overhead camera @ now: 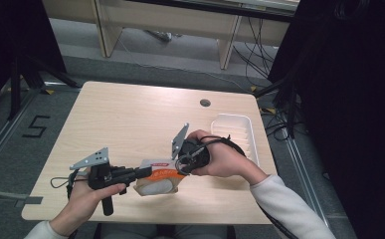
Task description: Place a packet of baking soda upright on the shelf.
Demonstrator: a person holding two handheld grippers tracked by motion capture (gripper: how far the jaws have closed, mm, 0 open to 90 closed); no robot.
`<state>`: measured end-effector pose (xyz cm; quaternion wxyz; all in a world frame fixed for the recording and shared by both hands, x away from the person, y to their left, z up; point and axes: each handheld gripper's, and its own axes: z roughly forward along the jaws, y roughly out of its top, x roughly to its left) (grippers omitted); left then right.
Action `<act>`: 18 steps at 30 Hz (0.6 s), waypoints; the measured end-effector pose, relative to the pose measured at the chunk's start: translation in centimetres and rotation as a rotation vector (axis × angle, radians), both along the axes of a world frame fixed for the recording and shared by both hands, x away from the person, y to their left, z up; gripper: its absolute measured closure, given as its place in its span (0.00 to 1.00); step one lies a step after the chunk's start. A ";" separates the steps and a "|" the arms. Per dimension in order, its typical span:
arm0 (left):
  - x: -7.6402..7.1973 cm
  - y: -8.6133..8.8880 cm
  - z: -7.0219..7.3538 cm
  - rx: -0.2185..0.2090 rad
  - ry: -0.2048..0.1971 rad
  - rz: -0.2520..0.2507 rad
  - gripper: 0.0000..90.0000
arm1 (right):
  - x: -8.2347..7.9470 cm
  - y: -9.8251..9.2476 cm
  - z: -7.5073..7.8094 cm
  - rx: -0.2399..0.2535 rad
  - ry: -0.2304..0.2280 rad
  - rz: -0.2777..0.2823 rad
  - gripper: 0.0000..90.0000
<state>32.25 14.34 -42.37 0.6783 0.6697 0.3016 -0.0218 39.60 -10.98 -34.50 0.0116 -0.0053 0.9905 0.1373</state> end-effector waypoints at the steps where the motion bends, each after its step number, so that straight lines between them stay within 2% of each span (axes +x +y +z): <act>1: 0.0 0.0 0.0 0.000 0.000 0.000 1.00 | -0.1 0.0 0.2 -0.009 0.003 -0.018 1.00; 4: 0.1 0.0 -0.1 -0.004 -0.014 0.000 0.99 | 0.0 0.0 0.9 -0.011 0.006 -0.018 1.00; 6: 0.2 -0.1 -0.3 0.006 -0.043 -0.014 0.98 | 0.1 0.0 1.4 -0.012 0.000 -0.007 1.00; 7: 0.1 -0.1 -0.3 0.017 -0.044 -0.004 0.97 | 0.2 0.0 1.6 -0.016 -0.005 0.007 1.00; 8: 0.0 -0.2 -0.4 0.024 -0.042 -0.001 0.95 | 0.1 0.0 1.9 -0.025 -0.010 -0.009 1.00; 9: 0.1 -0.3 -0.5 0.032 -0.066 -0.011 0.93 | 0.2 0.0 2.0 -0.027 -0.010 0.005 1.00; 10: 0.0 -0.3 -0.6 0.037 -0.064 -0.002 0.91 | 0.2 0.1 2.3 -0.034 -0.016 0.000 1.00; 12: 0.0 -0.3 -0.7 0.041 -0.064 0.004 0.83 | 0.3 0.1 2.6 -0.045 -0.025 -0.014 1.00; 13: 0.0 -0.3 -0.7 0.041 -0.064 0.004 0.80 | 0.5 0.2 2.7 -0.045 -0.035 0.002 1.00; 14: 0.0 -0.2 -0.7 0.045 -0.073 0.003 0.80 | 0.5 0.2 2.7 -0.045 -0.035 0.002 1.00; 15: 0.0 -0.1 -0.7 0.064 -0.104 0.000 0.76 | 0.3 0.1 2.9 -0.059 -0.039 -0.033 1.00; 16: -0.2 -0.1 -0.8 0.079 -0.092 0.021 0.72 | 0.5 0.1 3.0 -0.059 -0.042 -0.023 1.00; 18: -0.2 0.2 -0.8 0.106 -0.135 0.018 0.60 | 0.7 0.0 3.2 -0.073 -0.052 -0.040 1.00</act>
